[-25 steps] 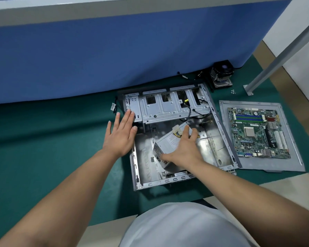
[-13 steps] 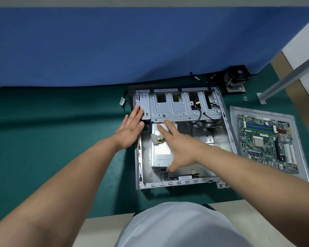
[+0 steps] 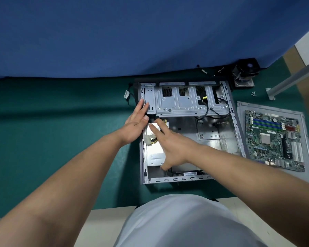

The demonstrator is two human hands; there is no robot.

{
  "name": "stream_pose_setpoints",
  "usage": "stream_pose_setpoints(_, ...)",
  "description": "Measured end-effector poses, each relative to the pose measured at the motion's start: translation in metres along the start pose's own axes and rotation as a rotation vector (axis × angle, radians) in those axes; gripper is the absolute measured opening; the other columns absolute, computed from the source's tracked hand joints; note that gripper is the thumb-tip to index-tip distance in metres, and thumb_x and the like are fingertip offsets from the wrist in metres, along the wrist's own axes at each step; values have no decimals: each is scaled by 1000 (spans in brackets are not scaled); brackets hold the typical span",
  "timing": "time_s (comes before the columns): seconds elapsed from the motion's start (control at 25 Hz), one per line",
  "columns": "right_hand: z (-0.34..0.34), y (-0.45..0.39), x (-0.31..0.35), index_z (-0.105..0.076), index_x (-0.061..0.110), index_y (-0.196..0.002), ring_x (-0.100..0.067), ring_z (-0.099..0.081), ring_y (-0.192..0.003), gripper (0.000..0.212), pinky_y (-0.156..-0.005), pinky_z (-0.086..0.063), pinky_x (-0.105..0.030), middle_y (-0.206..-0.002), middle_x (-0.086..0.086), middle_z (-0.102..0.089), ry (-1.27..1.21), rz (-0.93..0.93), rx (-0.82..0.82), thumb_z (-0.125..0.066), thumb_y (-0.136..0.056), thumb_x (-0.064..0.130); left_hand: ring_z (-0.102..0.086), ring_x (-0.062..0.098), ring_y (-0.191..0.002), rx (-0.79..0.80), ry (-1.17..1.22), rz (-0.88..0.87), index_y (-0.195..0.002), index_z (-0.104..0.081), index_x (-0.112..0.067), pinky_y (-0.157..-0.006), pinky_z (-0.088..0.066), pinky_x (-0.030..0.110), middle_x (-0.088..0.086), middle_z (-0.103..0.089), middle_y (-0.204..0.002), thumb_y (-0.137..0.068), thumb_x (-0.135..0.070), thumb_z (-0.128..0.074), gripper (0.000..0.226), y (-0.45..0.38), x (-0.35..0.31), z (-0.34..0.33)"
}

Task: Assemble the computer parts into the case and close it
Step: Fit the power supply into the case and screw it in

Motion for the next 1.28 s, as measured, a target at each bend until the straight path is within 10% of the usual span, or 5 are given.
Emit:
stream_pose_setpoints(0.32,-19,-1,-6,12,31,-160,-17,-29,-148,147,-111,-39,-30,-159,21,30,-165,74,-4,-92,-59,57,3,1,-155,2,38,-29,-163,-8,-42,-128,-3,40,-38,18,-161,-113,-40,-27,53,-1,2,-2)
stream_pose_setpoints(0.52,1,-9,-18,-32,24,-159,5,-26,-139,78,-122,-24,-29,-162,14,-20,-557,42,-201,-68,-94,48,4,5,-156,1,-14,-30,-162,-5,-45,-127,-2,42,-38,21,-160,-112,-44,-26,55,-3,4,-2)
stream_pose_setpoints(0.76,9,6,-63,-65,14,-127,-16,-60,-106,27,-100,-52,-42,-125,2,-54,-850,-249,-519,-59,-103,26,14,19,-158,-55,-238,65,-161,2,-49,-128,-1,49,-36,22,-161,-109,-51,-22,57,-4,10,-1)
stream_pose_setpoints(1.08,72,-2,-73,-72,20,-78,-12,-60,-66,21,-52,-40,-18,-70,5,-67,-602,-405,-622,-69,-94,34,12,13,-157,-308,-447,26,-164,-7,-30,-124,-12,47,-15,9,-171,-106,-47,-37,68,35,-15,-30)
stream_pose_setpoints(1.28,81,-35,-62,-58,15,-55,-13,-74,-69,39,-71,-59,-28,-63,-1,-71,-866,-455,-559,-78,-88,24,16,12,-157,-373,-487,126,-165,-9,-23,-128,-4,48,-12,13,-171,-107,-44,-28,65,42,-17,-41)
Point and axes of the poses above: each hand's wrist, its own y-axis away from the middle knuckle, its own z-axis out of the back of the hand, x = y × z, the point moved 9 cm from there along -y, towards the middle knuckle
